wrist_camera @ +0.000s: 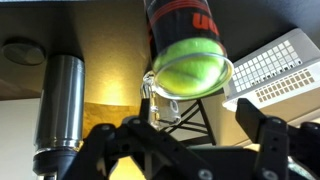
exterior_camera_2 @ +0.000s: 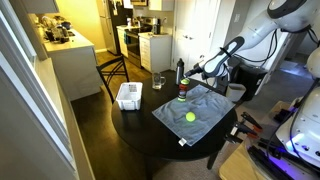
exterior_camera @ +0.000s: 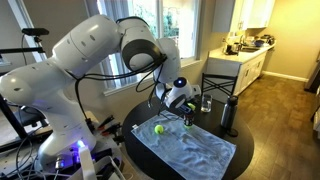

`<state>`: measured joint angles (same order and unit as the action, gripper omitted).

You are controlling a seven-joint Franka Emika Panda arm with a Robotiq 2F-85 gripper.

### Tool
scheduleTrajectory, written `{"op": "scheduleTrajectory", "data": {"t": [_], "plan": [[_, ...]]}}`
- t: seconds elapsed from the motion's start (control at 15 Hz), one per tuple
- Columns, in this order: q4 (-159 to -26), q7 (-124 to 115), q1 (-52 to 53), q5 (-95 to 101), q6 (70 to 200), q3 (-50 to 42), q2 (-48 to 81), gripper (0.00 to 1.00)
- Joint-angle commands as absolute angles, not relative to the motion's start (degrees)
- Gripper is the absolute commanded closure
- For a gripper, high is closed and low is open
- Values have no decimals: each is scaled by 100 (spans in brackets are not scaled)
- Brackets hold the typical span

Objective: Put a tennis ball in the small container

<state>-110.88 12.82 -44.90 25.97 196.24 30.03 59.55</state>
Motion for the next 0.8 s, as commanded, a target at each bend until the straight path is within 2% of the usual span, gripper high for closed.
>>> {"op": "scheduleTrajectory", "data": {"t": [0.0, 0.73], "plan": [[-11244, 1201, -4520, 2755, 19759, 2908, 5804, 0], [-11076, 1133, -4445, 2713, 19723, 2848, 5908, 0]]}}
